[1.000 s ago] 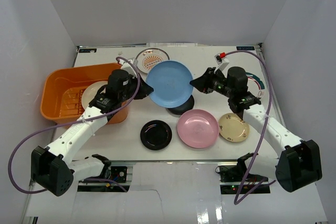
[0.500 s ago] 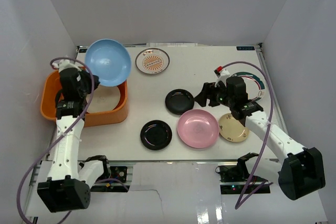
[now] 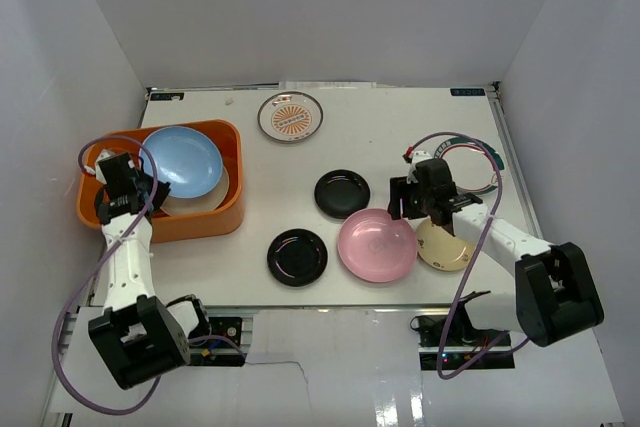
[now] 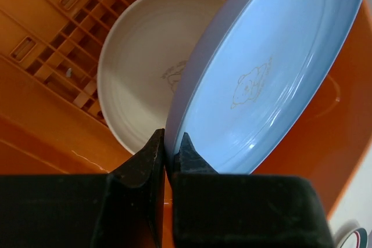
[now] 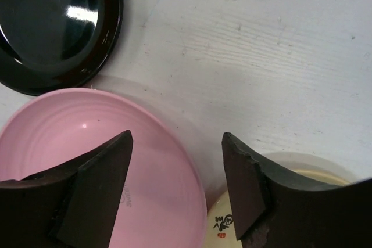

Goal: Place the plates into the plastic bin on the countertop

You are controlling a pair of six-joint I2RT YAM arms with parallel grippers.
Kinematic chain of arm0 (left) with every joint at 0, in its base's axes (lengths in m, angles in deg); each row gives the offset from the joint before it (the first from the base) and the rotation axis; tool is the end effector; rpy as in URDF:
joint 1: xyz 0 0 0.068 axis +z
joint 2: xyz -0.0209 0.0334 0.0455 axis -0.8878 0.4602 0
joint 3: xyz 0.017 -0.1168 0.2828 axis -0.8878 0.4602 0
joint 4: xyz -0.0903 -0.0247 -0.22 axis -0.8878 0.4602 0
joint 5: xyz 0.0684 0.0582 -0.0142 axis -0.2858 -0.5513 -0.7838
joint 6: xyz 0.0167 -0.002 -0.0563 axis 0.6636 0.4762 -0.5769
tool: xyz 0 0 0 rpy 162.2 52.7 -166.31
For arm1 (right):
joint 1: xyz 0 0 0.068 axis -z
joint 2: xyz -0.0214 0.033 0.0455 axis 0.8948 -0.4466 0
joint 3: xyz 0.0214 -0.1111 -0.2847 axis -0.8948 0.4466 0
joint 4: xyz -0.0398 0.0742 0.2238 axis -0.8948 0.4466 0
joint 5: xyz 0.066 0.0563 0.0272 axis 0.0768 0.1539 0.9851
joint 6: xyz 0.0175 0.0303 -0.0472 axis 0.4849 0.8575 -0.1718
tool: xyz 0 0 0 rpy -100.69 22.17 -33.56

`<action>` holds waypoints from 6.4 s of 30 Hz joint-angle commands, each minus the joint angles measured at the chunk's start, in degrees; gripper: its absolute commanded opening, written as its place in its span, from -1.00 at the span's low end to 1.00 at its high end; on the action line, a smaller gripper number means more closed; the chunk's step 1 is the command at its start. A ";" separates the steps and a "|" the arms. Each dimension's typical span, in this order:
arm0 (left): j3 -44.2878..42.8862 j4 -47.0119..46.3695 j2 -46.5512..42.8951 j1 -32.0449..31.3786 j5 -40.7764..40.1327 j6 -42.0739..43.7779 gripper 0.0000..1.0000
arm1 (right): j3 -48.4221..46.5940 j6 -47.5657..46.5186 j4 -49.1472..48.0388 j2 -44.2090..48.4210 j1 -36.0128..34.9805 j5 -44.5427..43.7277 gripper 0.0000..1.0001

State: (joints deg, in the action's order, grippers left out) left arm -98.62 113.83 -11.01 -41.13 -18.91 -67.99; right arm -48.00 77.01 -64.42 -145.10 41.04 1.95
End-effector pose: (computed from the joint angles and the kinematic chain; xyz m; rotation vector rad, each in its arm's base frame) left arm 0.1741 0.0662 0.3081 -1.1397 2.0233 -0.2076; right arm 0.2153 0.0881 0.2437 -0.2428 2.3163 0.2671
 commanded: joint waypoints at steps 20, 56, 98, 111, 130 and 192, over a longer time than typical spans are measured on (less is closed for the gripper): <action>-3.51 -2.17 -2.16 0.34 5.26 -0.13 0.83 | 4.58 1.38 -2.50 -3.86 0.20 3.62 -0.38; 0.09 -15.98 -2.53 -50.83 23.48 2.60 -0.50 | -18.89 10.88 -1.61 9.60 -7.71 17.23 -0.85; 7.03 -4.98 -5.34 1.55 -4.13 -1.10 0.57 | -31.62 14.38 -15.41 -27.36 -6.83 -0.59 0.73; 1.24 -7.89 -15.09 -10.65 11.77 5.66 0.96 | -54.03 32.84 -22.53 -54.63 -3.05 4.65 0.31; -8.08 -10.17 -7.01 -24.37 21.61 10.33 0.96 | -75.75 48.31 -27.28 -78.63 -3.14 11.43 0.22; -4.66 -22.22 -1.12 -29.74 27.95 1.45 -0.57 | -16.87 46.29 -48.72 -12.54 -7.53 36.91 -0.84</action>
State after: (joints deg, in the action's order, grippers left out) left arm -102.97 91.55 -10.37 -70.85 10.64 -67.75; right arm -61.66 121.97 -108.84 -157.65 34.72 33.99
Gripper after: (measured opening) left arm 0.218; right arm 0.105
